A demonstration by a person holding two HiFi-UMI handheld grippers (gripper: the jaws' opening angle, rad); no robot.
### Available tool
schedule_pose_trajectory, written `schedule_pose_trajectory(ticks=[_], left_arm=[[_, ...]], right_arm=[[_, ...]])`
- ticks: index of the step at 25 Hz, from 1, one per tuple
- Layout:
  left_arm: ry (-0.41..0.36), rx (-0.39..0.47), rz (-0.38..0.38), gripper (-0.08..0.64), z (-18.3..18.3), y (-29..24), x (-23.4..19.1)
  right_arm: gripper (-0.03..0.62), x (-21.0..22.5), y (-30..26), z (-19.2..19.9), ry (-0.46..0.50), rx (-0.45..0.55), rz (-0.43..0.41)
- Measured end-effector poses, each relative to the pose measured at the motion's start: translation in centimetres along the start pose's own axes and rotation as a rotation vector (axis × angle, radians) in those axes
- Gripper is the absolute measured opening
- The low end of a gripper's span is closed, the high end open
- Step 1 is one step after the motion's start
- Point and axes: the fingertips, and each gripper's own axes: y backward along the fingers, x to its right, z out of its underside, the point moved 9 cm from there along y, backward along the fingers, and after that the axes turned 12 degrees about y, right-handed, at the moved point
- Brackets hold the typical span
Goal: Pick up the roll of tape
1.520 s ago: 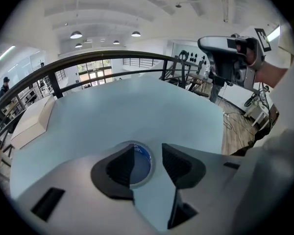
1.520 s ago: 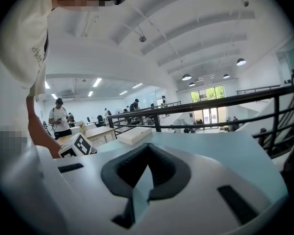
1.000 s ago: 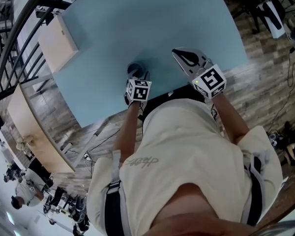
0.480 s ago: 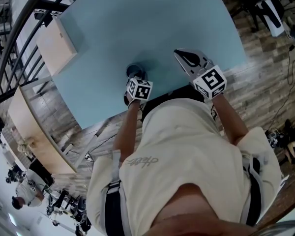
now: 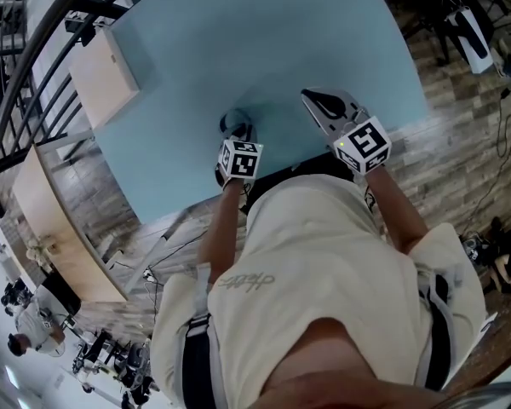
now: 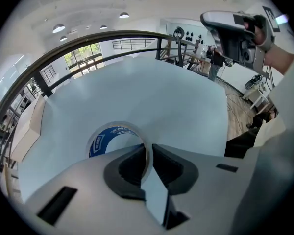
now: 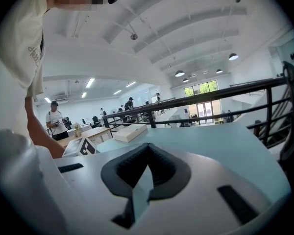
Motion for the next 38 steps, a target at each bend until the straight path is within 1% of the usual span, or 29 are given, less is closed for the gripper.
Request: schedule_pose_trajectory(ticks=[6, 12, 15, 21, 23, 26, 30, 33, 38], left_arm=[[0.052, 0.119, -0.001, 0.057, -2.0, 2.6, -0.7], [0.121, 0.244, 0.001, 0.056, -4.3, 6.4, -1.4], [0.116, 0.320, -0.002, 0.057, -6.1, 8.6, -1.7], [0.136, 0.435, -0.003, 0.057, -8.5, 11.6, -2.1], [0.142, 0.470, 0.009, 0.057, -9.2, 12.7, -1.9], [0.147, 0.519, 0.027, 0.057, -9.6, 14.6, -1.9], [0.159, 0.595, 0.032, 0.057, -10.4, 16.8, -2.2], [0.153, 0.646, 0.022, 0.057, -10.8, 18.6, -2.5], [0.142, 0.709, 0.001, 0.057, -11.0, 21.6, -3.1]], right_arm=[[0.006, -0.6, -0.7, -0.7, 0.022, 0.011, -0.010], [0.005, -1.1, -1.0, -1.6, 0.043, 0.019, -0.012], [0.005, -1.3, -1.2, -2.1, 0.057, 0.028, -0.009], [0.005, -1.4, -1.6, -3.5, 0.089, 0.032, 0.005], [0.006, -1.2, -1.6, -4.2, 0.111, 0.030, 0.020], [0.005, -0.9, -1.5, -5.3, 0.135, 0.036, 0.042], [0.005, -0.5, -1.6, -7.3, 0.180, 0.070, 0.050], [0.005, -0.5, -1.5, -8.9, 0.220, 0.099, 0.060], [0.005, -0.7, -1.3, -11.3, 0.254, 0.148, 0.076]])
